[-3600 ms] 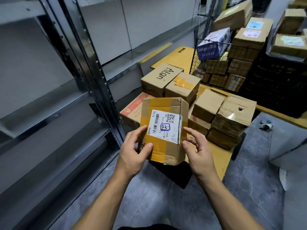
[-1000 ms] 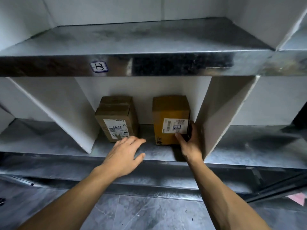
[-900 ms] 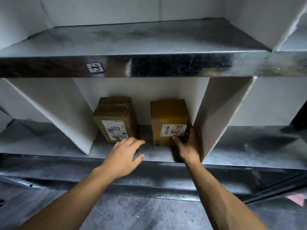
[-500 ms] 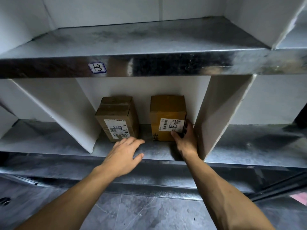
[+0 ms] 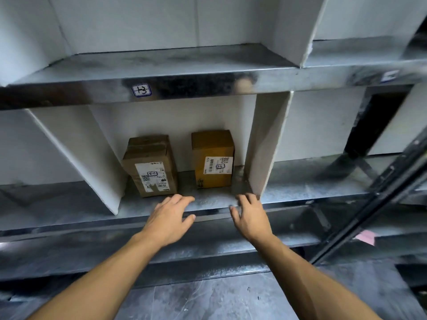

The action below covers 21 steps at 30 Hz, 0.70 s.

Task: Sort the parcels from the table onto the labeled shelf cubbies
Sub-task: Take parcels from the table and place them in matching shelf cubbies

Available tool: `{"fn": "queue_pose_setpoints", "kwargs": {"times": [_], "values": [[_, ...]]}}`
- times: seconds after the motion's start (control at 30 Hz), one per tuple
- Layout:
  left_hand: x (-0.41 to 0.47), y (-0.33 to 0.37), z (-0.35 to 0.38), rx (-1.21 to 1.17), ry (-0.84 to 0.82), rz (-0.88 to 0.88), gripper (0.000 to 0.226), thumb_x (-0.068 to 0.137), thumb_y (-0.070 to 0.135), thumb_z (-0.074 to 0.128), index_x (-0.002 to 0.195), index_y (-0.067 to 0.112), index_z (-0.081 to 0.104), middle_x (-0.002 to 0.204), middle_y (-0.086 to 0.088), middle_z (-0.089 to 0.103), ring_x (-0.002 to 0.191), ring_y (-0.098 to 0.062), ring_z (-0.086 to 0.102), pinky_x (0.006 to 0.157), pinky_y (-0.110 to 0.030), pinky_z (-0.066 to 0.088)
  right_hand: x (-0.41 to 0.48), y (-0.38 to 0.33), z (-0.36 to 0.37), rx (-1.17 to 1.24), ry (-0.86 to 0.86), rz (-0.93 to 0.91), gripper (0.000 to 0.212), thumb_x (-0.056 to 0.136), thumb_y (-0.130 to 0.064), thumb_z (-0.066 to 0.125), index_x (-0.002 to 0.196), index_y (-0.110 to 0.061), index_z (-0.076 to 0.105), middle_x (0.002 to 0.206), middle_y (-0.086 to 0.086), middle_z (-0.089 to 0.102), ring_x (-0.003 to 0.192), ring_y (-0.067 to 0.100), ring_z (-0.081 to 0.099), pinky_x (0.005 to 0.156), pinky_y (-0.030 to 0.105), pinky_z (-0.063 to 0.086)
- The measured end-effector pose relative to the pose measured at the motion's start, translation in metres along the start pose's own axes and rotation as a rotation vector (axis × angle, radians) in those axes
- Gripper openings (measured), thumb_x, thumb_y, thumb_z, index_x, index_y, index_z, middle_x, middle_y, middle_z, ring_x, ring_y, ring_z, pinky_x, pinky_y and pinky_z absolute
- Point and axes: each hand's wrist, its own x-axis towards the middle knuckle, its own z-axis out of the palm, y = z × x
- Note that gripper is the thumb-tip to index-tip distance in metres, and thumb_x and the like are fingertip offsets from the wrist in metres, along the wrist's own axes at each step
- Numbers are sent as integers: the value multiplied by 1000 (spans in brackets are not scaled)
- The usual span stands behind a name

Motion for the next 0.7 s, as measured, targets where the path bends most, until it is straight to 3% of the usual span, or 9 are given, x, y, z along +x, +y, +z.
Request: {"fn": "queue_pose_setpoints", "kwargs": {"times": [0.07, 0.17, 0.33, 0.7], "values": [[-11, 5, 1, 19, -13, 15, 54, 94, 50, 46, 145, 34, 34, 141, 7, 44, 126, -18, 41, 103, -39, 36, -29, 0, -8, -200, -25, -98, 42, 100, -46, 44, 131, -19, 52, 132, 7, 53, 119, 30, 51, 96, 41, 47], [-33, 13, 5, 52, -39, 77, 56, 94, 50, 46, 145, 31, 34, 141, 4, 44, 126, -21, 41, 103, -39, 36, -74, -4, -20, -387, -77, -103, 43, 99, -50, 40, 130, -21, 47, 132, 6, 52, 120, 30, 50, 95, 41, 44], [-75, 45, 24, 77, -86, 201, 54, 95, 49, 44, 145, 30, 36, 141, 4, 43, 127, -21, 40, 103, -38, 34, -151, -1, -38, -469, -98, -25, 42, 100, -50, 38, 129, -21, 46, 132, 7, 50, 122, 32, 49, 96, 42, 42], [-134, 175, 70, 87, -183, 523, 51, 96, 48, 42, 142, 29, 37, 139, 4, 44, 125, -22, 42, 101, -38, 35, -308, 63, -92, -525, -56, 341, 42, 99, -52, 38, 125, -22, 49, 125, 5, 51, 117, 32, 51, 89, 41, 43]]}}
